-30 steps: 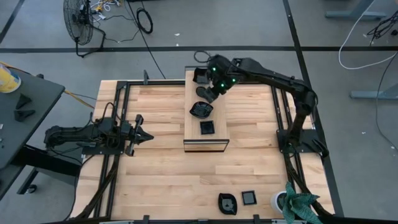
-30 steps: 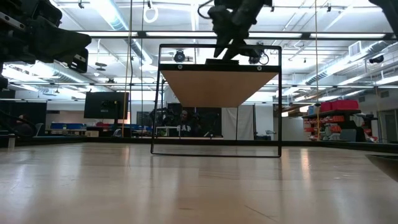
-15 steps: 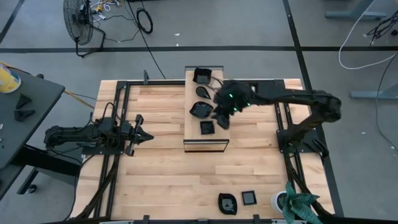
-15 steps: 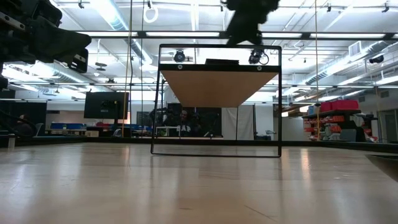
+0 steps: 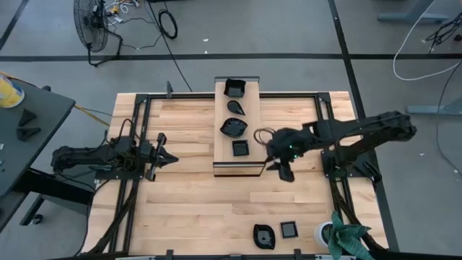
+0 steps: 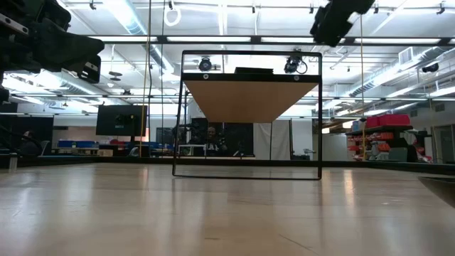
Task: Pick & Place Mini shaped plates
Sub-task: Stack the square plate on top of the square plate on the shelf
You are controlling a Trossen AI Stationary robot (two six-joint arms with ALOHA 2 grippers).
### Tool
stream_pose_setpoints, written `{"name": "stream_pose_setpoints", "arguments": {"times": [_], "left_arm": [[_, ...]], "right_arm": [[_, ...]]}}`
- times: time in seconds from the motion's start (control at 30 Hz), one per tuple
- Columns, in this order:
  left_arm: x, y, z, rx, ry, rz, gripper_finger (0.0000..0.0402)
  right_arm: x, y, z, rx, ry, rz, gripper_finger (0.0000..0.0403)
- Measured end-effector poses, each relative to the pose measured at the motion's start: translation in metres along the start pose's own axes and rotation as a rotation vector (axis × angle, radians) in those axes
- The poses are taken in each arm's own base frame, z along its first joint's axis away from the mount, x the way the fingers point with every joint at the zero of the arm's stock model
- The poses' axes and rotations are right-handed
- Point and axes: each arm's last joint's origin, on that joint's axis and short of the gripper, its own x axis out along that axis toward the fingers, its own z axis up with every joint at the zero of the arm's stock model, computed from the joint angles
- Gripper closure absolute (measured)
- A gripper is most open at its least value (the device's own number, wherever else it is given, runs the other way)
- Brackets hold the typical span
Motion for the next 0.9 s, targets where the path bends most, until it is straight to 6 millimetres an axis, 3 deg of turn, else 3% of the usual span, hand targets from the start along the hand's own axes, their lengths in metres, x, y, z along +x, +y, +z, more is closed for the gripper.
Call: {"name": "stream_pose_setpoints", "arguments": {"times": [0.43,0.7,0.9], "left_arm": [[0.000,0.000,0.000,0.000,0.000,-0.001,0.0383],[0.000,0.000,0.000,0.000,0.000,0.000,0.0383],[0.000,0.000,0.000,0.000,0.000,0.000,0.0383]], "right_arm": [[0.038,0.049,-0.012,-0.138,0.107,0.026,0.0254],[0.075,0.098,-0.040,-0.252,0.268,0.091,0.0249],[0.099,0.118,-0.058,-0.243,0.375,0.125,0.0220]]}}
